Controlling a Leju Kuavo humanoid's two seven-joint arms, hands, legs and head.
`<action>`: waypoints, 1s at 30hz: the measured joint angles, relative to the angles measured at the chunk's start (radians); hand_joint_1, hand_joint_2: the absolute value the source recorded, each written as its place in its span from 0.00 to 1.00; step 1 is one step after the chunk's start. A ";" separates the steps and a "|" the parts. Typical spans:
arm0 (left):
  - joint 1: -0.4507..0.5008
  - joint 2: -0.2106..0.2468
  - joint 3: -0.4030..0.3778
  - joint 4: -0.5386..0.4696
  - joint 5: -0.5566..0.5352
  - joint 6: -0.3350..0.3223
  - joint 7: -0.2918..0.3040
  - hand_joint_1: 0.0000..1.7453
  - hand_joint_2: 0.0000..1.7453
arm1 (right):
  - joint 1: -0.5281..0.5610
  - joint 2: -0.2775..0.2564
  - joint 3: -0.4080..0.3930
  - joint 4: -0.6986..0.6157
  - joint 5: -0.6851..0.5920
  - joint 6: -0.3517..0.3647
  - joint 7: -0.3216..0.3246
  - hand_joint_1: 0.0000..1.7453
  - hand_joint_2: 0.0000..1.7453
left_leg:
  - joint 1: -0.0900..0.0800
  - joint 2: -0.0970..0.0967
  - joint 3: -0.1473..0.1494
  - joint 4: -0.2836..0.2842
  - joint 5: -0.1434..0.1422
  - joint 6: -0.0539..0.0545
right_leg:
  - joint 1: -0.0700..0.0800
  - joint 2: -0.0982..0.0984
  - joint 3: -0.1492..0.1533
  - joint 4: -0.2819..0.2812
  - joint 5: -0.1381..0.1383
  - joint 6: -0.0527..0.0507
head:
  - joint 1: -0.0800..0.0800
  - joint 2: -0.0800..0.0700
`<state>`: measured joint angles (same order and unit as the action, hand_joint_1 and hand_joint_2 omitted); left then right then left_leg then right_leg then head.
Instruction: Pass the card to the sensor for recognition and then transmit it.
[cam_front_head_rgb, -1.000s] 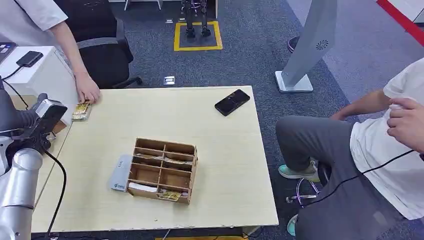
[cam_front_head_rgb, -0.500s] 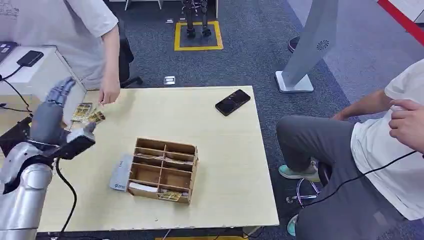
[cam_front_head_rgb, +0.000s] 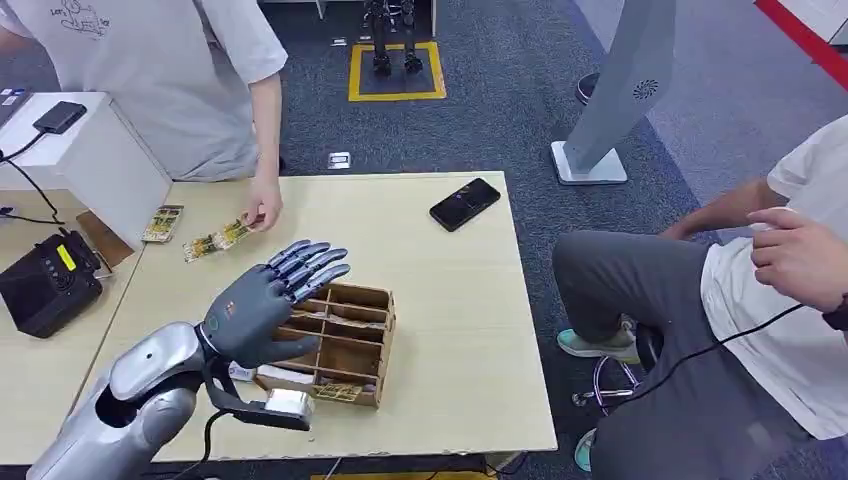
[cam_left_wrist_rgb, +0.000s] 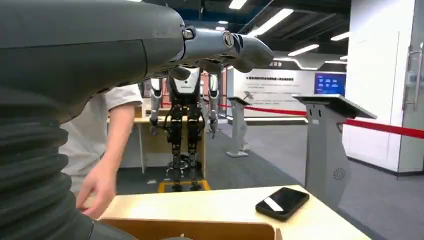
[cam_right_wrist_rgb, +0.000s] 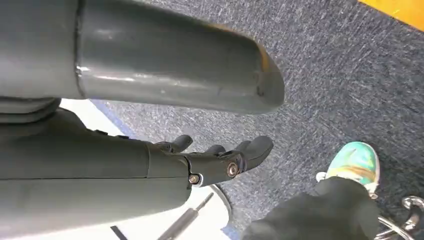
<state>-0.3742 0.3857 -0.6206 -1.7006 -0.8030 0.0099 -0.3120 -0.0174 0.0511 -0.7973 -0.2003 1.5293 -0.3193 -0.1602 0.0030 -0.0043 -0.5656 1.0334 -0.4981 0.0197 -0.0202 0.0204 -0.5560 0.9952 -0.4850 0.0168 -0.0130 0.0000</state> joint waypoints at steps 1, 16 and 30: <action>0.000 0.005 -0.005 -0.002 -0.001 -0.003 0.000 0.00 1.00 | 0.000 0.000 0.000 0.000 0.001 0.000 0.000 0.00 0.00 | 0.000 0.000 0.000 0.000 0.000 0.000 | 0.000 0.000 0.000 0.000 0.000 0.000 | 0.000 0.000; 0.000 0.027 -0.026 0.013 -0.204 0.068 0.076 0.00 1.00 | -0.001 0.000 -0.002 0.000 0.005 0.000 -0.006 0.00 0.00 | 0.000 0.000 0.000 0.000 0.000 0.000 | -0.001 0.000 0.000 0.000 0.000 0.000 | 0.000 0.000; 0.000 0.027 -0.027 0.032 -0.207 0.070 0.080 0.00 1.00 | -0.001 0.000 -0.002 0.000 0.005 0.000 -0.006 0.00 0.00 | 0.000 0.000 0.000 0.000 0.000 0.000 | -0.001 0.000 0.000 0.000 0.000 0.000 | 0.000 0.000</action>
<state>-0.3738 0.4124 -0.6477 -1.6682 -1.0098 0.0797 -0.2316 -0.0183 0.0511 -0.7996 -0.2003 1.5343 -0.3196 -0.1663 0.0033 -0.0044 -0.5659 1.0335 -0.4981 0.0198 -0.0211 0.0203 -0.5560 0.9952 -0.4849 0.0168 -0.0130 0.0000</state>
